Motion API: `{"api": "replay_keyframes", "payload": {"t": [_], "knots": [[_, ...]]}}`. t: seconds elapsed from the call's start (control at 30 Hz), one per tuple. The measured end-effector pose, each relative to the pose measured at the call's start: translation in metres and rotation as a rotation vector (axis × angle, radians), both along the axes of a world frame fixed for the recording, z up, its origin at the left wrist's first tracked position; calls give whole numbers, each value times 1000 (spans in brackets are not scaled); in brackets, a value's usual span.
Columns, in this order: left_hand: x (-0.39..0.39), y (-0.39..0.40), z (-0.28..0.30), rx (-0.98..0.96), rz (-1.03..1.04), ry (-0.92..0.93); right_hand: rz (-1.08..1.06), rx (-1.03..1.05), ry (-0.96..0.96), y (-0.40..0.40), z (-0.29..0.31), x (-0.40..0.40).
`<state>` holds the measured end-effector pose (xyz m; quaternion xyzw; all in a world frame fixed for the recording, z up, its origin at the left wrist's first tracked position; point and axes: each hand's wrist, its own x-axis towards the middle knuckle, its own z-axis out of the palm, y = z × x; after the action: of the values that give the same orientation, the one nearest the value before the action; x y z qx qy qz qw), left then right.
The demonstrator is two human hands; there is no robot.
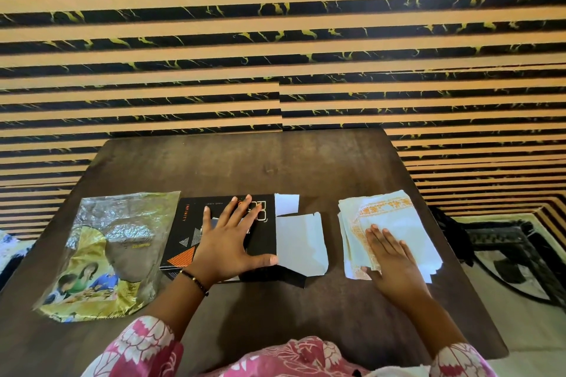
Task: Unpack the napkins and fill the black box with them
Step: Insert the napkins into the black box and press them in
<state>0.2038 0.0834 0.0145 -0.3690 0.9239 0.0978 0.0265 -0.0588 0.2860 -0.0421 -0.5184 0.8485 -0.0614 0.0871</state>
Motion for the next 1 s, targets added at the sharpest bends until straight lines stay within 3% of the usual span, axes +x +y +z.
{"api": "replay_keyframes", "payload": {"t": [0.3, 0.53, 0.8, 1.0], "knots": [[0, 1, -1, -3, 3, 5, -152, -149, -6, -7, 33, 13], [0, 0, -1, -9, 3, 24, -116, 73, 134, -22, 7, 46], [0, 0, -1, 0, 3, 46, -168, 39, 168, -25, -8, 50], [0, 0, 0, 3, 3, 42, -129, -1, 84, -21, -6, 39]]}}
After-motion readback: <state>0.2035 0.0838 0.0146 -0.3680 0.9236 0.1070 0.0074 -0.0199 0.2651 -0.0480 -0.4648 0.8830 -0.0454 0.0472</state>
